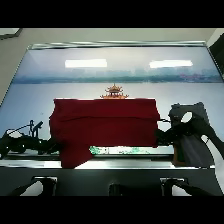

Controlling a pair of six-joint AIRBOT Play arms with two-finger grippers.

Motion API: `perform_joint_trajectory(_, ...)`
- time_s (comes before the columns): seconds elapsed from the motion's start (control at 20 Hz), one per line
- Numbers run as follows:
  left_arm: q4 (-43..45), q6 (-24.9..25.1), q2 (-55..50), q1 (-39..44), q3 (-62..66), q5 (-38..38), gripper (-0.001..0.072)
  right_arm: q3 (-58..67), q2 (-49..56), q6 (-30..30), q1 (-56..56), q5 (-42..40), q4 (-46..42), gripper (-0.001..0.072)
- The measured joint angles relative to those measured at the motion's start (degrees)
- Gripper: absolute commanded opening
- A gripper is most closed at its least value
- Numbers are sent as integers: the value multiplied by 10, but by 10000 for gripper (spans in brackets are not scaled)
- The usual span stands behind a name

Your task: Fold the shirts.

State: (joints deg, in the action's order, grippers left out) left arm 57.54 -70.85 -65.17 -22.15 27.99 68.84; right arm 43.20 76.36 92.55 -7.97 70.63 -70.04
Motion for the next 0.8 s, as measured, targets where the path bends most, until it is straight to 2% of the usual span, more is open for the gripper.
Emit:
perform_joint_trajectory(0.15, -1, 7, 17, 0, 49, 16, 24, 21, -13, -13, 0, -34, -10, 36)
perform_joint_trajectory(0.2, -4, 7, 27, 0, 76, 21, 23, 36, -20, -15, -1, -23, -11, 36)
perform_joint_trajectory(0.4, -6, -30, 33, 12, 196, 13, 23, 136, -13, -9, 0, -23, 0, 36)
perform_joint_trajectory(0.55, -7, -51, -26, 37, 289, -7, 23, 228, 41, 9, 0, -50, 8, 37)
perform_joint_trajectory(0.8, -5, -75, -188, 77, 438, -19, 26, 342, 162, 24, 0, -96, 46, 39)
